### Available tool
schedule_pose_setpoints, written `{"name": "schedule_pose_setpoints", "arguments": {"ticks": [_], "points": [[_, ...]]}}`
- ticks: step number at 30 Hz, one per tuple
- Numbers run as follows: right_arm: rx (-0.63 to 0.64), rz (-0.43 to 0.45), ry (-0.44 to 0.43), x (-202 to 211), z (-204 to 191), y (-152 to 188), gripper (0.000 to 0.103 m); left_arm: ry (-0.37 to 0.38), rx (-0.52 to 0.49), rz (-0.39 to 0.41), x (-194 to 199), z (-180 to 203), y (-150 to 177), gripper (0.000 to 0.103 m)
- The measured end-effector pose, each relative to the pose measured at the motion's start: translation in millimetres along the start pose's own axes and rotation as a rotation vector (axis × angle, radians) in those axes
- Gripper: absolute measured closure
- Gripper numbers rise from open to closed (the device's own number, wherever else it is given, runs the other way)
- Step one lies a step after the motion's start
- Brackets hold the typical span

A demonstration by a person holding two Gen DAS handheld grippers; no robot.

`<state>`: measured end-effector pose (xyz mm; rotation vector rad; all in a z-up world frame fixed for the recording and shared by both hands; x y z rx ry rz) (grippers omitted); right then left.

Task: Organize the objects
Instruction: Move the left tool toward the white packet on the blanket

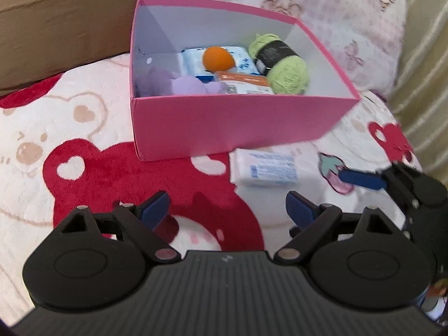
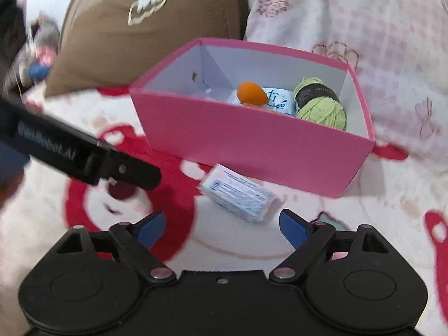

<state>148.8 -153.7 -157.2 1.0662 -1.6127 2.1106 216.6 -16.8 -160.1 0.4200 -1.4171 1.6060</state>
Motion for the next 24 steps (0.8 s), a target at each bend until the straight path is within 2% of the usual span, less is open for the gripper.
{"name": "schedule_pose_setpoints", "arguments": {"ticks": [2, 5, 7, 11, 12, 15, 17, 21, 24], "points": [[0.004, -0.002, 0.002, -9, 0, 4, 0.012, -0.021, 0.008, 0.021, -10, 1, -1, 0.016], [0.000, 0.013, 0.007, -21, 2, 9, 0.013, 0.022, 0.050, 0.014, -27, 2, -1, 0.017], [-0.011, 0.028, 0.012, -28, 4, 12, 0.013, 0.054, 0.093, 0.007, -38, 0, -2, 0.022], [-0.065, 0.036, -0.002, -43, 15, 15, 0.020, 0.035, 0.099, 0.043, -53, -1, -2, 0.030], [-0.089, 0.035, -0.004, -46, 17, 16, 0.024, 0.031, 0.086, 0.057, -56, 1, -1, 0.036], [-0.192, 0.013, -0.034, -56, 26, 22, 0.033, 0.051, 0.076, 0.092, -62, 7, 3, 0.040], [-0.221, 0.028, -0.034, -57, 31, 24, 0.037, 0.062, 0.075, 0.113, -66, 9, 4, 0.046], [-0.212, 0.041, -0.034, -57, 34, 25, 0.047, 0.134, 0.069, 0.115, -68, 18, 5, 0.061], [-0.198, 0.047, -0.032, -55, 33, 28, 0.047, 0.133, 0.037, 0.097, -71, 27, 5, 0.074]]}}
Point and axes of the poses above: each gripper's, at about its wrist camera, not at the fingertips, and x roughly against the way its jaws point, z to its right, y to its underside, the point moved 6 cm from there along -x, roughly the way its jaws point, and after that the axes turned 1 degree about x, right-handed, at the moved point
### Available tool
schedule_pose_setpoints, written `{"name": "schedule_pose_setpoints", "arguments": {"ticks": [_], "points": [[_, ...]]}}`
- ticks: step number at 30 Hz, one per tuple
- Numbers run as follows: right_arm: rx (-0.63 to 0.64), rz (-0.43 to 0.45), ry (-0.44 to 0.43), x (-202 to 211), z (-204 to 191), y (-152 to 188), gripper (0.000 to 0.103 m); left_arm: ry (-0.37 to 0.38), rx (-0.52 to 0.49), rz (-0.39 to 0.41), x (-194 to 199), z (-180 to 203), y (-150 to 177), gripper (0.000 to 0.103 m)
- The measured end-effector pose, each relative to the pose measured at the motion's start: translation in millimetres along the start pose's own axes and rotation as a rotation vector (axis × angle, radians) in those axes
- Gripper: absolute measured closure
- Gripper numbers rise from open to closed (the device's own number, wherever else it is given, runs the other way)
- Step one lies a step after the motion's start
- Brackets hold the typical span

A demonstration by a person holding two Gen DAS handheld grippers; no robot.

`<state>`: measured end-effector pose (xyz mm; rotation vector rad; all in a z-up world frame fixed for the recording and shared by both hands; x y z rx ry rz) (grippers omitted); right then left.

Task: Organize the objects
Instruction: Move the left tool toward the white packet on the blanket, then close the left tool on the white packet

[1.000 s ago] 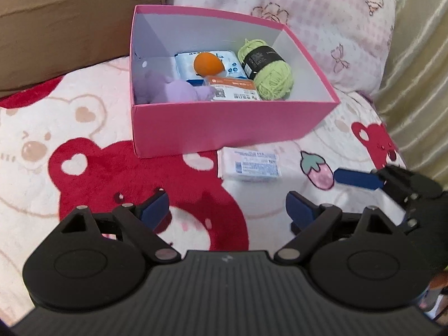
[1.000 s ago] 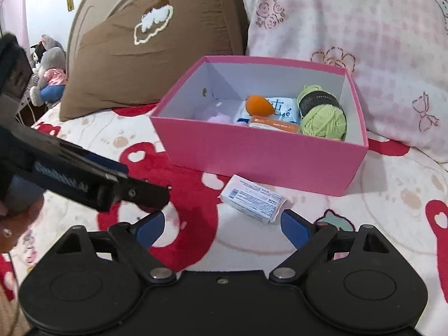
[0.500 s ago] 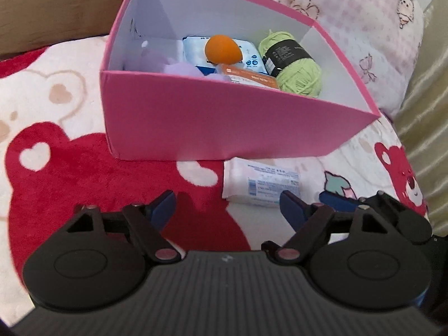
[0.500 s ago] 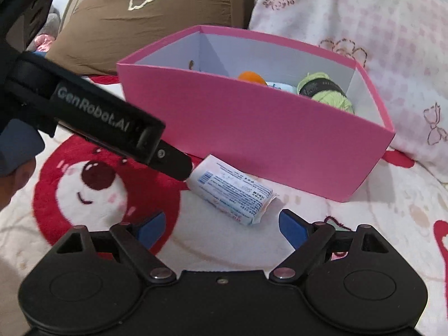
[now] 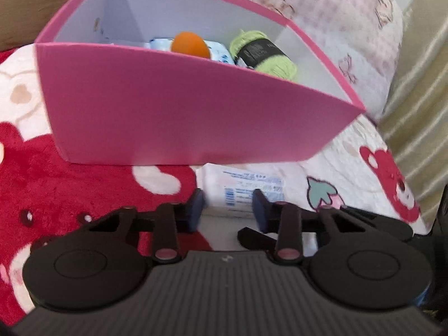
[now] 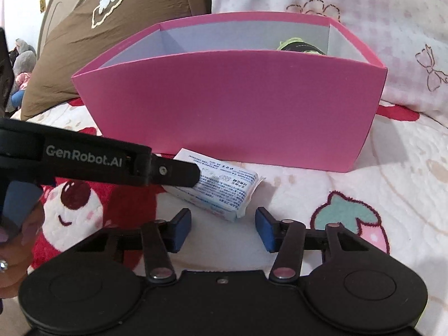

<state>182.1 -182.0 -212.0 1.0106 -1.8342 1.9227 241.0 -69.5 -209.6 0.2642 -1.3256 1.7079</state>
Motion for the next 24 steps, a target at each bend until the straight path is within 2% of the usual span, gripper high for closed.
{"name": "schedule_pose_setpoints", "arguments": {"ticks": [4, 7, 8, 11, 13, 15, 17, 21, 24], "points": [[-0.002, 0.007, 0.004, -1, 2, 3, 0.047, -0.019, -0.023, -0.031, 3, 6, 3, 0.076], [-0.007, 0.001, -0.014, 1, 4, 3, 0.046, -0.019, -0.008, -0.101, 6, 8, 8, 0.076], [-0.001, -0.011, -0.026, 3, 5, 5, 0.044, -0.017, -0.002, -0.120, 7, 9, 9, 0.076], [0.086, -0.025, -0.050, -1, -3, 9, 0.028, -0.002, 0.063, -0.155, 5, 5, 11, 0.076], [0.162, -0.032, -0.028, -3, -8, 9, 0.025, 0.000, 0.095, -0.156, 5, 0, 11, 0.076], [0.160, -0.042, -0.035, -4, -7, 5, 0.021, -0.016, 0.114, -0.146, 7, -7, 10, 0.070], [0.150, -0.035, -0.026, -4, -3, 5, 0.017, -0.035, 0.121, -0.120, 7, -12, 8, 0.069], [0.161, -0.007, 0.017, -7, -3, 8, 0.009, 0.019, 0.144, -0.083, 0, -14, 9, 0.069], [0.169, 0.003, 0.028, -9, -7, 8, 0.008, 0.034, 0.145, -0.057, -3, -13, 12, 0.069]]}}
Point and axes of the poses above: each gripper's, at about its wrist camera, not at the fingertips, and x roughly against the way its jaws point, z to its right, y to its underside, the point moved 6 cm from there along -x, roughly the way its jaws point, and after that the axes turned 1 degree about x, right-handed, at the moved point
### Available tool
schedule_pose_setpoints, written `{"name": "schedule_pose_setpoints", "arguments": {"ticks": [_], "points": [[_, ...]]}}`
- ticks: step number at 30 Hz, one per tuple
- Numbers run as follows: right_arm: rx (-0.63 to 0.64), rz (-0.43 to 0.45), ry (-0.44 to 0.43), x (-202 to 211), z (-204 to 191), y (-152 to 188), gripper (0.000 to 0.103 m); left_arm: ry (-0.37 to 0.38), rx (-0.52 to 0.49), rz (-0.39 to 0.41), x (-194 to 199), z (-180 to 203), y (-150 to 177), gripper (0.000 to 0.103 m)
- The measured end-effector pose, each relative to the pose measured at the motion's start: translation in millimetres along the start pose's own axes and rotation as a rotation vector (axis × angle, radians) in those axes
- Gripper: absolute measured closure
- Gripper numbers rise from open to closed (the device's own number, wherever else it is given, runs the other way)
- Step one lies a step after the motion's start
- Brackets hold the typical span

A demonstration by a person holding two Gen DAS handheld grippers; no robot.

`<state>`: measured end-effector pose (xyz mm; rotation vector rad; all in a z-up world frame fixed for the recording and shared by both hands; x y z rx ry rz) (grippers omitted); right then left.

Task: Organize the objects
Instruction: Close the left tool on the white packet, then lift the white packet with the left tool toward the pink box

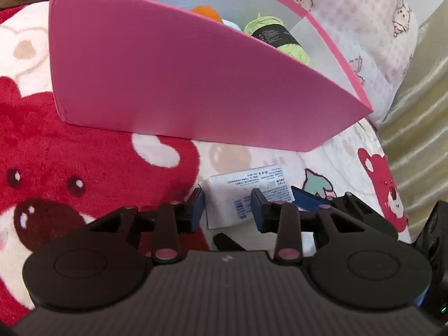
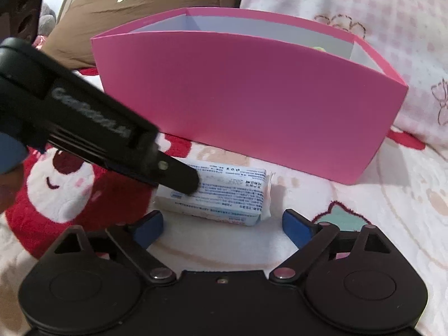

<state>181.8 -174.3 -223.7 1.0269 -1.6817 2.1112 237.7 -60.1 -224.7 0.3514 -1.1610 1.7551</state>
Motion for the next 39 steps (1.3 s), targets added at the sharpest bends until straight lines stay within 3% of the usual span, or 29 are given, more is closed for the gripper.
{"name": "schedule_pose_setpoints", "arguments": {"ticks": [6, 12, 16, 32, 39], "points": [[-0.069, 0.000, -0.050, -3, 3, -4, 0.009, -0.003, 0.006, 0.008, 5, 8, 2, 0.072], [-0.079, 0.008, -0.017, 4, 3, -2, 0.020, -0.014, -0.009, -0.003, 6, 13, 8, 0.072], [-0.078, 0.005, -0.026, 7, 2, -1, 0.021, -0.033, -0.013, -0.010, 14, 16, 9, 0.072], [-0.190, -0.009, -0.135, 46, -36, -28, 0.021, -0.133, -0.082, -0.092, 88, 29, 6, 0.072], [-0.201, -0.038, -0.174, 74, -44, -34, 0.021, -0.159, -0.046, -0.074, 119, 39, 12, 0.072]]}}
Point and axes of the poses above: each gripper's, at about its wrist camera, not at the fingertips, and x roughly against the way its jaws point, z to its right, y to its underside, the point moved 6 cm from there along -x, roughly the way its jaws point, and after that the axes turned 1 degree about x, right-handed, at the moved point
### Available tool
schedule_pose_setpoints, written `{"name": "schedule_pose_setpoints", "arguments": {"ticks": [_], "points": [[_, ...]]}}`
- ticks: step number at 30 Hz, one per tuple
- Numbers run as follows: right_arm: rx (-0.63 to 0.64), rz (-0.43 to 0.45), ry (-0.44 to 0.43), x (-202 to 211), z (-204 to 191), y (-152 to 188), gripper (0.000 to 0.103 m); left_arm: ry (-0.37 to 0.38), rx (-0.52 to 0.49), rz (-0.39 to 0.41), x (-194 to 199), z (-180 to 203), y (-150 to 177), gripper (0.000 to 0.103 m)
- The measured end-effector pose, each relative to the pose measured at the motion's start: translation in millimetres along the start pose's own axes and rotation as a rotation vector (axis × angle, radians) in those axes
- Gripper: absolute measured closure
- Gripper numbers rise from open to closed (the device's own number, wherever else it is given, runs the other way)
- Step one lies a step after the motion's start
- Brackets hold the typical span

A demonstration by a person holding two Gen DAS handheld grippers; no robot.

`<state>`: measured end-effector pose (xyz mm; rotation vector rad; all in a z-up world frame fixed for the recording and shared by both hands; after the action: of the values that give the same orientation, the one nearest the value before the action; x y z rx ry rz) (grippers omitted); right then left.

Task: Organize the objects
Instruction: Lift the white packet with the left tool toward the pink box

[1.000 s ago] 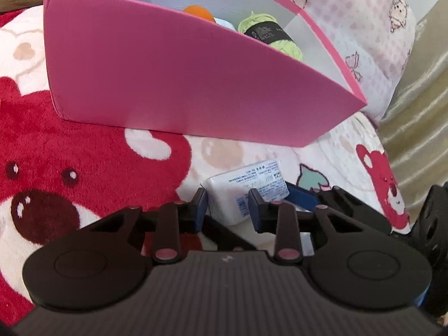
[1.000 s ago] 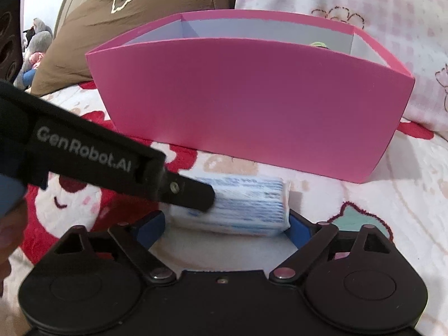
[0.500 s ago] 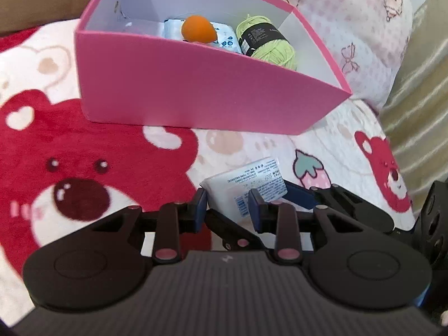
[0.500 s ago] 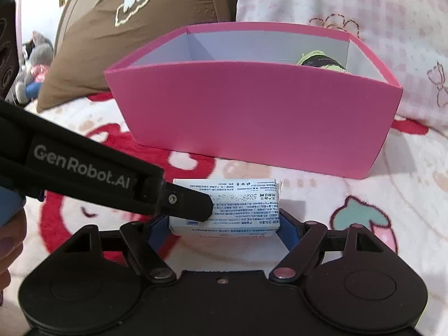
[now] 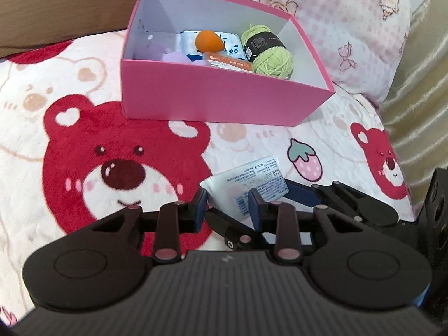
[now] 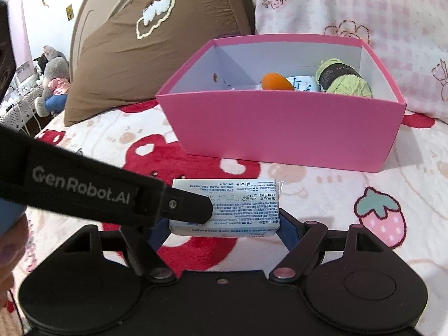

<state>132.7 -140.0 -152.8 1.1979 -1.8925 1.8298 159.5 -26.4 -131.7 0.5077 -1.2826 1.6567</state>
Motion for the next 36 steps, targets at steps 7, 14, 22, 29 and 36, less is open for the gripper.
{"name": "schedule_pose_setpoints", "arguments": {"ticks": [7, 14, 22, 29, 36], "points": [[0.025, -0.029, -0.016, 29, -16, -4, 0.021, 0.017, 0.024, 0.003, 27, 5, 6, 0.072], [0.049, -0.036, 0.019, 60, -24, -19, 0.021, 0.045, -0.029, 0.015, 54, 26, -1, 0.072], [0.044, -0.051, 0.043, 86, -28, -39, 0.021, 0.043, -0.038, 0.040, 79, 43, -11, 0.071], [0.035, -0.039, 0.065, 102, -32, -55, 0.021, 0.049, -0.044, 0.057, 99, 51, -24, 0.070], [0.054, -0.010, 0.057, 107, -35, -72, 0.021, 0.050, -0.006, 0.091, 107, 47, -36, 0.070]]}}
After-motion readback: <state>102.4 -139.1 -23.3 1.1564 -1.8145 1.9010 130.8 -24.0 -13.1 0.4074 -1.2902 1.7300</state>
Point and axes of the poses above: each gripper's, at about its wrist camera, not at the fingertips, and x roughly against the way its jaws point, z to its right, y to its underside, the point moved 6 cm from there along -x, roughly the way its jaws point, and after that the axes turned 1 degree about x, right-handed, at the moved point
